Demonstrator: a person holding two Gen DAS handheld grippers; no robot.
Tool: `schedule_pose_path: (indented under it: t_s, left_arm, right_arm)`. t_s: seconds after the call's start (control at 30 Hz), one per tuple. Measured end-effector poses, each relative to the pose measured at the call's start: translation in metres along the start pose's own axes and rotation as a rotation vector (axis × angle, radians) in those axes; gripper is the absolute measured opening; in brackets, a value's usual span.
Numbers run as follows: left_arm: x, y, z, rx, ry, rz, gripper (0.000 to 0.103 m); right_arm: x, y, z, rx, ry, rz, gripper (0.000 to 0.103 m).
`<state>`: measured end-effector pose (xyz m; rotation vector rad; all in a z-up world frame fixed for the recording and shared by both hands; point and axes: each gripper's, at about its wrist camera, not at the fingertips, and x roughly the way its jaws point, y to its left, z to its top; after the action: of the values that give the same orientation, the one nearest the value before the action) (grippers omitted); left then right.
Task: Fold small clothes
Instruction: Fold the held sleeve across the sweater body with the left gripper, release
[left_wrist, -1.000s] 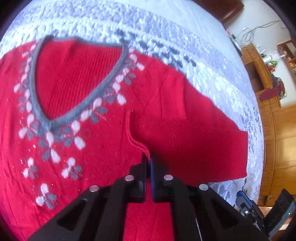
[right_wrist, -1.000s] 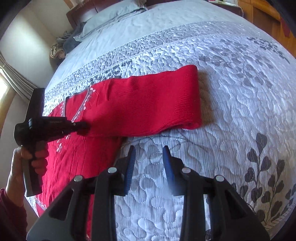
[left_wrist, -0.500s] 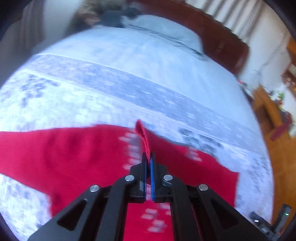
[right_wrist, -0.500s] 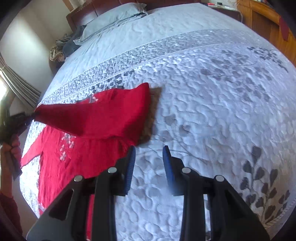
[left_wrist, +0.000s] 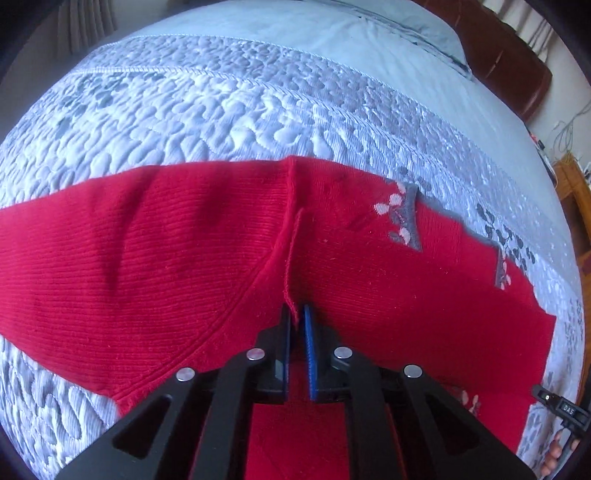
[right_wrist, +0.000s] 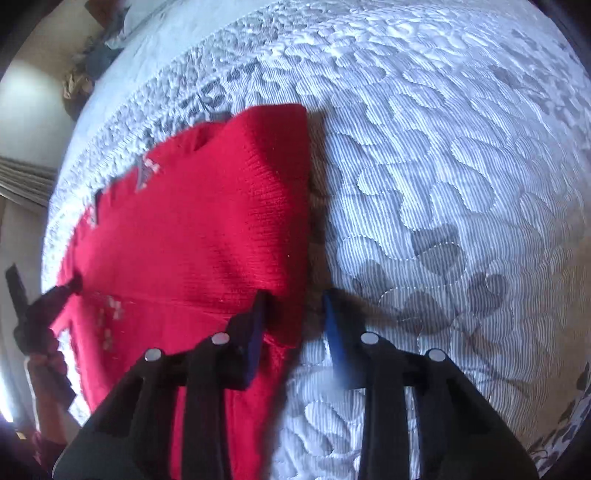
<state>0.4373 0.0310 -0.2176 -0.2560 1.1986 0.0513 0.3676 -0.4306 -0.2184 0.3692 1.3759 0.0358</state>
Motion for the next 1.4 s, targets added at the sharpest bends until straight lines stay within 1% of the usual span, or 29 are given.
schedule_pose_path:
  t_s: [0.1,0.17,0.2,0.23,0.27,0.3,0.33,0.4,0.43,0.47,0.5,0.57,0.6,0.67,0.7,0.8,0.9,0.97,1.0,1.03,1.07,1.1,1.13,1.23,1.3,1.33,1.4]
  left_arm:
    - [0.002,-0.004,-0.002,0.040,-0.005,0.027,0.009]
    - [-0.001,-0.004,0.001,0.035,-0.003,0.018,0.012]
    - [-0.007,-0.001,0.002,0.022,-0.001,0.007,0.015]
    - [-0.016,0.005,0.002,0.001,-0.007,-0.005,0.025]
    - [-0.028,0.013,0.001,-0.012,-0.019,-0.012,0.033]
    - [-0.039,0.022,-0.001,-0.021,-0.033,-0.017,0.052]
    - [-0.054,0.038,-0.005,-0.033,-0.057,-0.013,0.064]
    - [-0.075,0.065,-0.011,-0.044,-0.087,0.014,0.068]
    - [-0.084,0.087,-0.015,-0.056,-0.088,0.038,0.071]
    - [-0.089,0.105,-0.019,-0.075,-0.078,0.061,0.072]
    - [-0.094,0.134,-0.024,-0.117,-0.061,0.101,0.072]
    - [-0.098,0.175,-0.031,-0.184,-0.037,0.137,0.072]
    - [-0.101,0.204,-0.036,-0.240,-0.025,0.165,0.072]
    - [-0.108,0.243,-0.045,-0.329,-0.024,0.184,0.071]
    - [-0.112,0.268,-0.049,-0.390,-0.031,0.172,0.071]
    - [-0.118,0.311,-0.047,-0.499,-0.052,0.143,0.070]
    - [-0.118,0.340,-0.038,-0.594,-0.088,0.089,0.068]
    - [-0.115,0.348,-0.029,-0.626,-0.113,0.073,0.066]
    - [-0.114,0.352,-0.026,-0.636,-0.127,0.076,0.055]
    - [-0.112,0.357,-0.023,-0.648,-0.137,0.079,0.042]
    - [-0.110,0.360,-0.021,-0.660,-0.143,0.077,0.036]
    - [-0.110,0.364,-0.020,-0.674,-0.149,0.069,0.022]
    - [-0.108,0.366,-0.019,-0.683,-0.152,0.062,0.012]
    - [-0.114,0.368,-0.020,-0.701,-0.204,0.024,0.007]
    - [-0.125,0.359,-0.019,-0.669,-0.255,0.013,0.006]
    - [-0.131,0.348,-0.017,-0.632,-0.279,0.012,0.006]
    - [-0.137,0.328,-0.010,-0.580,-0.302,-0.008,0.006]
  right_arm:
    - [0.001,0.018,-0.001,-0.073,-0.008,-0.102,0.030]
    - [-0.006,0.024,-0.002,-0.075,-0.029,-0.129,0.033]
    - [-0.013,0.026,-0.004,-0.073,-0.049,-0.140,0.038]
    - [-0.021,0.028,-0.008,-0.079,-0.073,-0.143,0.041]
    - [-0.029,0.031,-0.012,-0.093,-0.097,-0.145,0.041]
    - [-0.039,0.037,-0.018,-0.115,-0.125,-0.147,0.041]
    - [-0.049,0.044,-0.025,-0.141,-0.150,-0.145,0.041]
    - [-0.061,0.053,-0.036,-0.187,-0.166,-0.122,0.045]
    - [-0.063,0.061,-0.041,-0.204,-0.166,-0.115,0.046]
    - [-0.064,0.072,-0.047,-0.234,-0.160,-0.110,0.046]
    - [-0.064,0.079,-0.050,-0.254,-0.153,-0.107,0.046]
    - [-0.061,0.096,-0.056,-0.298,-0.134,-0.102,0.046]
    - [-0.057,0.108,-0.059,-0.325,-0.123,-0.105,0.046]
    - [-0.049,0.126,-0.064,-0.359,-0.111,-0.111,0.046]
    - [-0.044,0.136,-0.065,-0.377,-0.104,-0.113,0.046]
    - [-0.032,0.149,-0.062,-0.381,-0.086,-0.124,0.046]
    - [-0.024,0.151,-0.061,-0.366,-0.071,-0.115,0.046]
    - [-0.021,0.152,-0.060,-0.366,-0.070,-0.120,0.046]
    - [-0.020,0.152,-0.061,-0.368,-0.069,-0.124,0.046]
    - [-0.021,0.152,-0.060,-0.368,-0.069,-0.127,0.046]
    - [-0.021,0.151,-0.061,-0.369,-0.072,-0.132,0.046]
    - [-0.022,0.150,-0.060,-0.369,-0.076,-0.138,0.046]
    - [-0.022,0.150,-0.059,-0.367,-0.079,-0.140,0.046]
    - [-0.025,0.145,-0.059,-0.358,-0.084,-0.135,0.047]
    - [-0.026,0.143,-0.061,-0.364,-0.090,-0.134,0.047]
    - [-0.026,0.142,-0.063,-0.367,-0.092,-0.137,0.048]
    - [-0.025,0.138,-0.067,-0.368,-0.089,-0.140,0.048]
